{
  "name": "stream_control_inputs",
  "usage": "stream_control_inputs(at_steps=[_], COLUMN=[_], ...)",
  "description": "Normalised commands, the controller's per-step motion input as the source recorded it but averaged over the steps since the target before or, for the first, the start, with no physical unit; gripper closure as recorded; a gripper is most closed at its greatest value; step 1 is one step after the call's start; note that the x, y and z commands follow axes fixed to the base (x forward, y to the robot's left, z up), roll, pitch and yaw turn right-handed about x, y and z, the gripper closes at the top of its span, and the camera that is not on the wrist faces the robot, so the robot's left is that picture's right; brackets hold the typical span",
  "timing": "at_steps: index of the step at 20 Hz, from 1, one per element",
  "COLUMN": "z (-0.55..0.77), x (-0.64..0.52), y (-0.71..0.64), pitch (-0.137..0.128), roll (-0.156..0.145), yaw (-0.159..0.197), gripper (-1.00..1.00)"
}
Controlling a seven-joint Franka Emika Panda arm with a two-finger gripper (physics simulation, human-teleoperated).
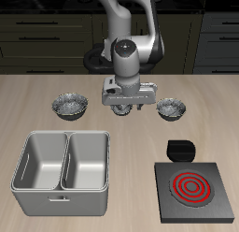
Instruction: Place the smallest bowl in the left side of the drainer and the medium bowl in the right side
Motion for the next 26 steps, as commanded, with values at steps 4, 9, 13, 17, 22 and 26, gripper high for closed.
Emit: stream_control_inputs(at_steps=[4,9,13,17,22,26], z=[0.07,0.06,0.11,0.28,0.34,0.37], x=[0.00,0.00,0.04,0.02,0.01,0.01], y=[0.02,0.00,-0.06,-0.09,-0.09,-0.10], pitch=[-0.005,-0.006,-0.008,-0.029,-0.029,-0.036], roll=[0.002,0.005,-0.008,-0.012,-0.013,-0.020], yaw=[-0.010,-0.004,0.002,-0.003,-0.004,-0.007], gripper=[1.00,1.00,1.00,1.00,1.00,1.00])
